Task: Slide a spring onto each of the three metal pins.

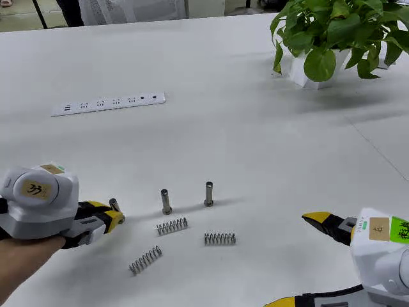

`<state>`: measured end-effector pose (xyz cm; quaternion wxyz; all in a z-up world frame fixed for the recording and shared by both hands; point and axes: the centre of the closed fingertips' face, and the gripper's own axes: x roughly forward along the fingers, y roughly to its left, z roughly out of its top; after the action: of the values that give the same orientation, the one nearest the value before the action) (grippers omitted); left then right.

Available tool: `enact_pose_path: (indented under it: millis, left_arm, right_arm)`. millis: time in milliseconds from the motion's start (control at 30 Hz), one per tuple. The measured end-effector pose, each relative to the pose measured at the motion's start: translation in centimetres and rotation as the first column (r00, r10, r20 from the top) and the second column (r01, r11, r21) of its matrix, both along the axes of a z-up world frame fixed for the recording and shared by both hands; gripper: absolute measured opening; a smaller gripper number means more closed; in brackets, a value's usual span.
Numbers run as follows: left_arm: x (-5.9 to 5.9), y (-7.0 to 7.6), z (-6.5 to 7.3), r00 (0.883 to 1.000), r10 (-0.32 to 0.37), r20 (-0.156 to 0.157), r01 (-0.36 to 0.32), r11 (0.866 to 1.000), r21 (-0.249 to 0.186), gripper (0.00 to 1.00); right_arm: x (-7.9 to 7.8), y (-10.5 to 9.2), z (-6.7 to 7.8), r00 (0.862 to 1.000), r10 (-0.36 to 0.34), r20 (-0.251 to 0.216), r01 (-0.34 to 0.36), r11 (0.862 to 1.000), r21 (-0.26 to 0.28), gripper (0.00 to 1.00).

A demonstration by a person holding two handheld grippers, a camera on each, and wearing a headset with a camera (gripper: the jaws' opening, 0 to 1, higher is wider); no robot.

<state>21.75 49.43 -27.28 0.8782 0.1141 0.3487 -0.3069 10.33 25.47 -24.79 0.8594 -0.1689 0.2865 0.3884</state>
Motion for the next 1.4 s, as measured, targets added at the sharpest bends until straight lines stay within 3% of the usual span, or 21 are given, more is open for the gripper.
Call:
enact_pose_path:
  millis: [233,500,567,733,767,833,933,1067,1300,1400]
  left_arm:
    - [-0.5,0.1,-0.7,1.0,0.014,-0.004,-0.014,1.0,-0.008,0.24]
    - [-0.9,-0.1,-0.3,0.999,0.044,-0.001,-0.044,0.994,-0.098,0.44]
    - [-1.1,0.1,-0.3,0.998,0.055,-0.01,-0.055,0.992,-0.11,0.5]
    - [-1.8,0.1,0.4,0.998,0.058,0.009,-0.055,0.987,-0.153,0.7]
    - [-1.9,0.2,0.5,0.998,0.061,0.016,-0.058,0.986,-0.153,0.74]
    - [-2.0,0.1,1.2,0.995,0.074,0.059,-0.062,0.981,-0.183,0.88]
    - [-2.7,-0.1,1.3,0.996,0.075,0.049,-0.062,0.974,-0.216,1.0]
    - [-3.4,-0.1,1.9,0.994,0.106,0.035,-0.093,0.962,-0.257,1.0]
    - [-4.7,0.0,3.4,0.99,0.114,0.086,-0.084,0.952,-0.295,1.0]
    - [-5.5,0.0,3.6,0.989,0.11,0.094,-0.076,0.948,-0.308,1.0]
  right_arm:
    - [-0.1,0.0,0.0,1.0,0.001,-0.001,-0.001,1.0,0.0,0.92]
    - [-0.1,-0.1,-0.2,1.0,-0.004,-0.014,0.005,1.0,0.019,0.93]
    - [0.0,-0.1,-0.1,1.0,-0.01,-0.015,0.01,1.0,0.026,0.94]
    - [0.1,-0.2,-0.1,1.0,-0.018,-0.02,0.018,0.999,0.033,0.94]
    - [0.1,-0.2,-0.1,1.0,-0.017,-0.022,0.018,0.999,0.032,0.94]
    - [0.2,-0.1,-0.1,1.0,-0.014,-0.022,0.015,0.999,0.032,0.94]
    - [0.3,0.0,0.0,1.0,-0.011,-0.023,0.012,0.999,0.033,0.95]
    - [0.6,0.1,0.0,1.0,-0.006,-0.021,0.007,0.999,0.036,0.95]
    - [1.3,0.4,0.8,1.0,-0.016,-0.01,0.016,0.997,0.081,0.95]
    - [1.4,0.4,0.9,1.0,-0.017,-0.009,0.018,0.996,0.088,0.96]
